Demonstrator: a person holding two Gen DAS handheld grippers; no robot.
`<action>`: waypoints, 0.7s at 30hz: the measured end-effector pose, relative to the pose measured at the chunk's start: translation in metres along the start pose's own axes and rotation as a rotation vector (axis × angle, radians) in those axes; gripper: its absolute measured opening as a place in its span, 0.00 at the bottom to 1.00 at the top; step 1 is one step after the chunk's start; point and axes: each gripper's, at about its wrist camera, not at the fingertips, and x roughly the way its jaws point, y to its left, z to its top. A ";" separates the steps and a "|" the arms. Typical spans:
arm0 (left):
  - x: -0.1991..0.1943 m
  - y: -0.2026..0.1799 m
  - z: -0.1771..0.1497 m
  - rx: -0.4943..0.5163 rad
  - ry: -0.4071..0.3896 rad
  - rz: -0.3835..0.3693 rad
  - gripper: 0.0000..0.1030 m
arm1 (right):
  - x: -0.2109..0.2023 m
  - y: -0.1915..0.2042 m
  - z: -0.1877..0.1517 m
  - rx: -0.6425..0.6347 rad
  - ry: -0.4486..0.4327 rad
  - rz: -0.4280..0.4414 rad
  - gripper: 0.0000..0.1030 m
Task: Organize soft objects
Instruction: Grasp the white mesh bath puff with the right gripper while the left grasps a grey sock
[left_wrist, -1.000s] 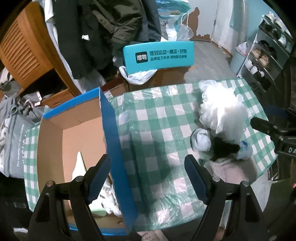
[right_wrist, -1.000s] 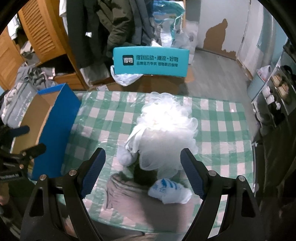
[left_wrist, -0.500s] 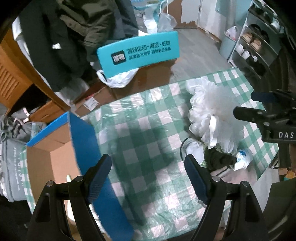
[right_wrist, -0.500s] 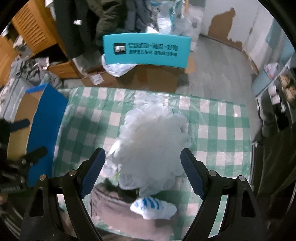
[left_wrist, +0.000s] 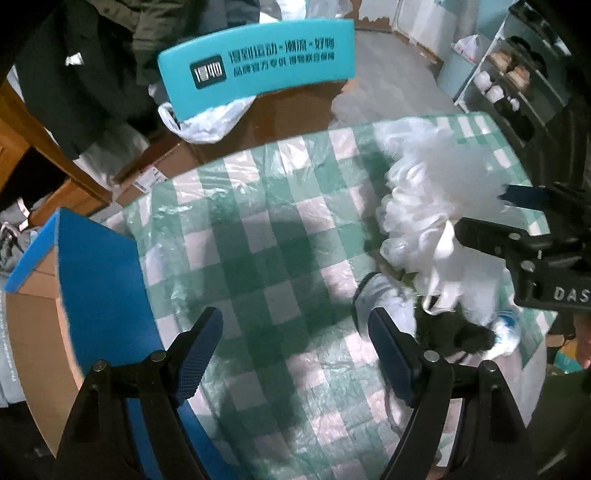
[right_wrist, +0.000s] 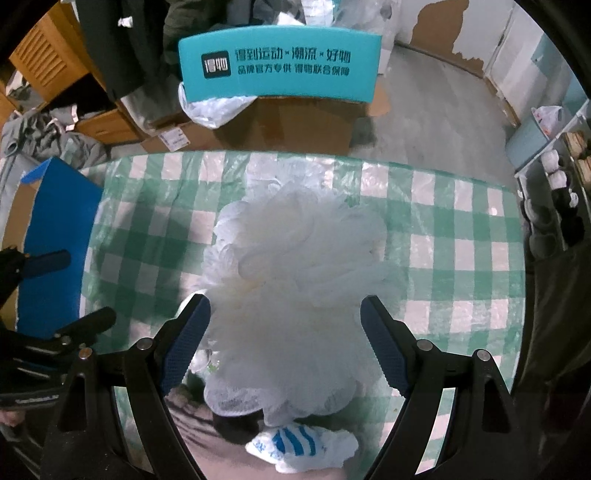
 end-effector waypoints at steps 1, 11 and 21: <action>0.005 0.000 0.001 0.002 0.006 0.002 0.80 | 0.004 0.000 0.000 0.001 0.010 0.002 0.81; 0.034 0.004 0.000 -0.019 0.061 0.000 0.80 | 0.058 -0.007 -0.011 0.006 0.150 0.000 0.89; 0.043 -0.012 0.006 0.016 0.076 -0.032 0.80 | 0.059 -0.012 -0.015 0.003 0.125 0.057 0.56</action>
